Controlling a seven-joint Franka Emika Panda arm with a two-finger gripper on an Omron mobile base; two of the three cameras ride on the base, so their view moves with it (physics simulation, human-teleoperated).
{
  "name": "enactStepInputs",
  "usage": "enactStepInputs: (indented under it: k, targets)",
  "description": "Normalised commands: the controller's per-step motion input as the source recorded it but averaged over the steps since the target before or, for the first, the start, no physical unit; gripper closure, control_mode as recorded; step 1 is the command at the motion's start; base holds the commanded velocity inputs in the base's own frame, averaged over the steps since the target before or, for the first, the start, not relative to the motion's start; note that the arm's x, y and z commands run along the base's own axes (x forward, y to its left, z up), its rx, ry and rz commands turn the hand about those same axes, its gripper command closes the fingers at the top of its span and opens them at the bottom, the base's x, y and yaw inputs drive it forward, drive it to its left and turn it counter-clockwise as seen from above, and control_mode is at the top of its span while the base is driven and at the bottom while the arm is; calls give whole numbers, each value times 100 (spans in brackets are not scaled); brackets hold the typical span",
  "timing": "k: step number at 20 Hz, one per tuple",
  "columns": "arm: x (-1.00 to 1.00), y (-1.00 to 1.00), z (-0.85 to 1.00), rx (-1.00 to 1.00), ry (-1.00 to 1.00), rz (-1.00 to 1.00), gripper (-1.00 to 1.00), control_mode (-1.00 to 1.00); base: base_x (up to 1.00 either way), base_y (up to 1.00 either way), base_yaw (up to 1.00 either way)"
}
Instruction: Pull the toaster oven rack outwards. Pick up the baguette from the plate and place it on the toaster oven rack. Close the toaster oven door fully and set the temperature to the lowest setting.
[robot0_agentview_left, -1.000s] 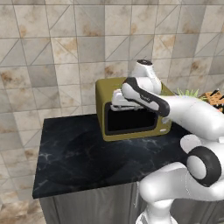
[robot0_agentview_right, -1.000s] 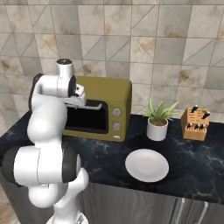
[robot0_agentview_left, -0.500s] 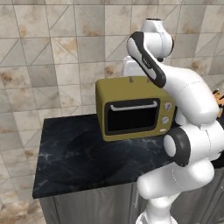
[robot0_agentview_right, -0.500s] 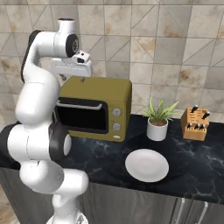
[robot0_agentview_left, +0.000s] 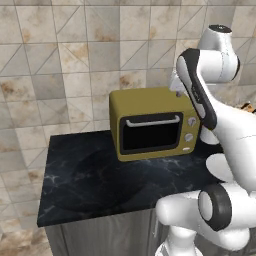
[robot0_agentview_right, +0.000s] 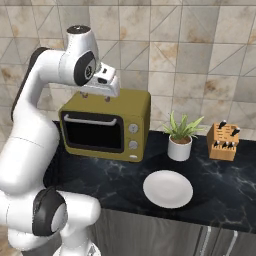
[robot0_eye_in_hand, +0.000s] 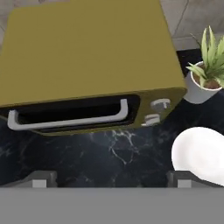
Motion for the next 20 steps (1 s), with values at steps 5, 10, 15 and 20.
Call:
enactStepInputs:
  k: [5, 10, 15, 20]
  targets:
    - [-88, -74, -34, 0, -40, -20, -100, -100, 0, 0, 0]
    - [-83, -81, 17, 2, -22, -16, -100, -100, 0, 0, 0]
    - [-76, -57, 9, 7, -12, -15, -100, -100, 0, 0, 0]
    - [-47, -27, 0, 11, -3, -13, -100, -100, 0, 0, 0]
